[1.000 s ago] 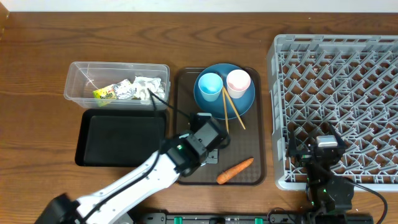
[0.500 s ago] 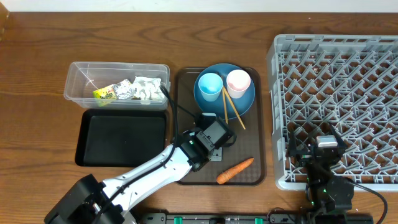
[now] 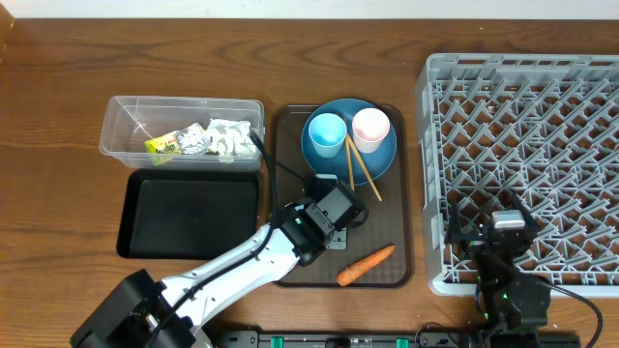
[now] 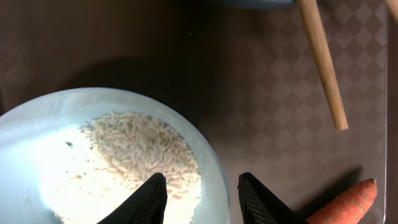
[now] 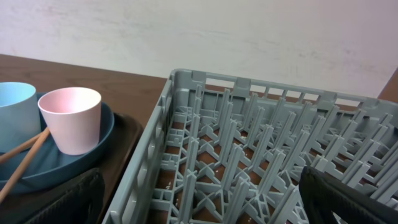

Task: Sort waste into correct bins and load items into the dishwasher rack
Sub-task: 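Lower the left gripper and grasp the rim of the light-blue rice bowl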

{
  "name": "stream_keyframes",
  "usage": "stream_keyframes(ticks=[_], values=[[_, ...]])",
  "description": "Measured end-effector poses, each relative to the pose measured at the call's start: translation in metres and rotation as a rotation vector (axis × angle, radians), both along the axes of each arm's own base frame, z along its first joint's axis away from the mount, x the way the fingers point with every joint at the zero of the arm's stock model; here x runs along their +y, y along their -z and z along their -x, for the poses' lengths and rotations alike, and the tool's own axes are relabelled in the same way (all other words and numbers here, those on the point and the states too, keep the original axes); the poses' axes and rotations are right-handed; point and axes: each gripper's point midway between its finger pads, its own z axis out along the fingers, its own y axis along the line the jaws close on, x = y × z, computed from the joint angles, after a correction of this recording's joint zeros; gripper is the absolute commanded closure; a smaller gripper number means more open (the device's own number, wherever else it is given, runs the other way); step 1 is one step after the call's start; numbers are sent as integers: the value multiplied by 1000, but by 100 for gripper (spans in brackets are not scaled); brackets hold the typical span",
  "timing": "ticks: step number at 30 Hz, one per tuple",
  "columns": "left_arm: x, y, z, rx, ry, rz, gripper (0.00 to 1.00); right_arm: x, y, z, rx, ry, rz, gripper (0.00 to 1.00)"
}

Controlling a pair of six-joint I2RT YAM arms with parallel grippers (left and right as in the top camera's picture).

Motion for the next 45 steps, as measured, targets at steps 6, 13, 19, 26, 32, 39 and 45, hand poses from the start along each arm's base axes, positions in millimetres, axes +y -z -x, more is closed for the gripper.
stream_keyframes(ticks=[6,13,19,26,32,39,45], values=[[-1,16,0,23,0,-27,59,0,0,0,0,0,0,1],[1,22,-2,24,-5,-45,64,0,0,0,0,0,0,1],[2,25,-2,25,-10,-55,71,0,0,0,0,0,0,1],[2,25,-4,18,-14,-56,80,0,0,0,0,0,0,1],[2,25,-4,18,-14,-57,86,0,0,0,0,0,0,1],[4,25,-3,20,-15,-64,87,0,0,0,0,0,0,1],[5,25,-3,19,-16,-68,92,0,0,0,0,0,0,1]])
